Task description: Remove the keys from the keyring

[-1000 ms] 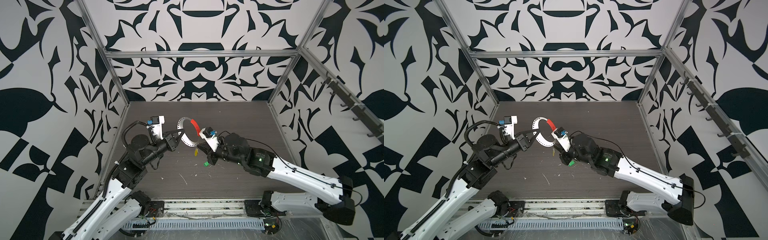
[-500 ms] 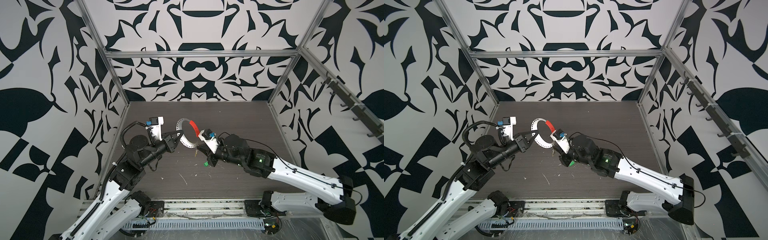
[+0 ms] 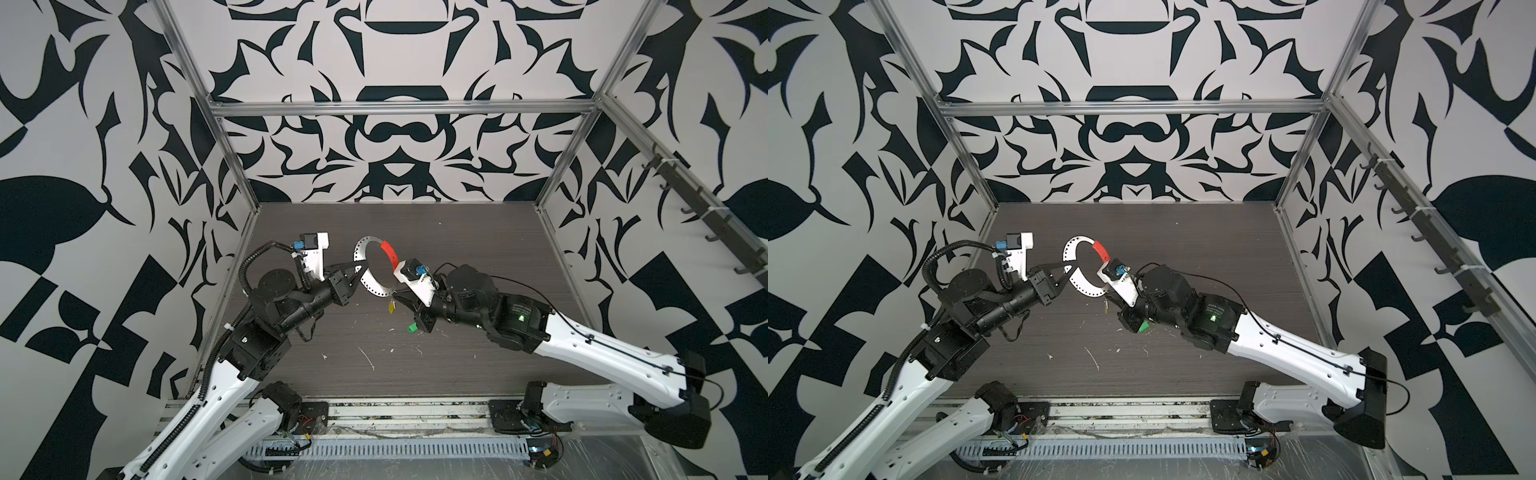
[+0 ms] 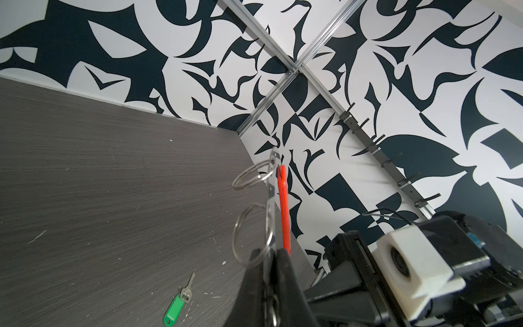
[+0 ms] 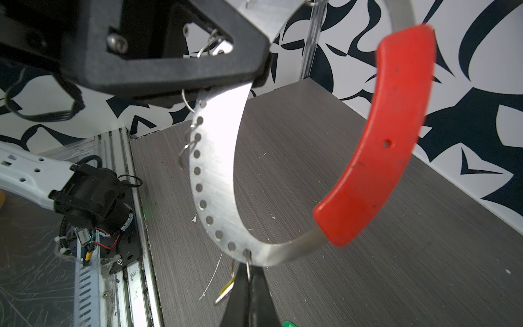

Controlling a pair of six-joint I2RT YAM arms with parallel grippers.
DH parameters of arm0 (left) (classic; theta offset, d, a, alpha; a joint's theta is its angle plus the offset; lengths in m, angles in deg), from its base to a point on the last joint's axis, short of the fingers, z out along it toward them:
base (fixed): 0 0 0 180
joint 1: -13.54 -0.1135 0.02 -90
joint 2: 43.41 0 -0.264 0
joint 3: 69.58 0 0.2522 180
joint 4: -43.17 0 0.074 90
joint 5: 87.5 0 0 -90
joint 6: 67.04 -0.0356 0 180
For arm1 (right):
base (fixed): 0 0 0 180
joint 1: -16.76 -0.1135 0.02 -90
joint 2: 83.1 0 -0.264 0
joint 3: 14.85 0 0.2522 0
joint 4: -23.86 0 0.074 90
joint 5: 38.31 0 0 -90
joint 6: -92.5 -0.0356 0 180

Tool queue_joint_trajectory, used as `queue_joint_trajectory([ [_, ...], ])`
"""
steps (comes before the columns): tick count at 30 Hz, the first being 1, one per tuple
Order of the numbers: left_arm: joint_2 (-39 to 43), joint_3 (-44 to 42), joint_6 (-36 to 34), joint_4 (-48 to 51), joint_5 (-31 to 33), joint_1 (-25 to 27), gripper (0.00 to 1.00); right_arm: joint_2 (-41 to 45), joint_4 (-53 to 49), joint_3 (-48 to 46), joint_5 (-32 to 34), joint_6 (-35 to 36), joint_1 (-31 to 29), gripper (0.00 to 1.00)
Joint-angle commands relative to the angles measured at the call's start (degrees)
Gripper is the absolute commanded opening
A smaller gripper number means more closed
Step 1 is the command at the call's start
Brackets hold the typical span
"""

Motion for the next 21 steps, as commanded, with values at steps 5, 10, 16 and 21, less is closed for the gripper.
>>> queue_joint_trajectory([
  [5, -0.24, 2.88, -2.27, 3.83, 1.24, -0.24, 0.00, 1.55, 1.87, 3.75, 2.38, 2.03, -0.22, 0.00],
  [10, -0.42, 3.97, -2.89, 5.85, 1.79, -0.24, 0.00, 1.25, 0.02, 4.44, 3.85, 2.76, -0.23, 0.00],
  [16, 0.27, 3.44, -4.05, 4.95, 1.32, -0.24, 0.00, 0.44, -0.29, 5.30, 4.43, 3.90, -0.23, 0.00],
  [21, 0.49, 2.70, -4.12, 3.74, 0.55, -0.24, 0.00, 0.58, 2.42, 4.34, 5.37, 2.63, -0.31, 0.00],
])
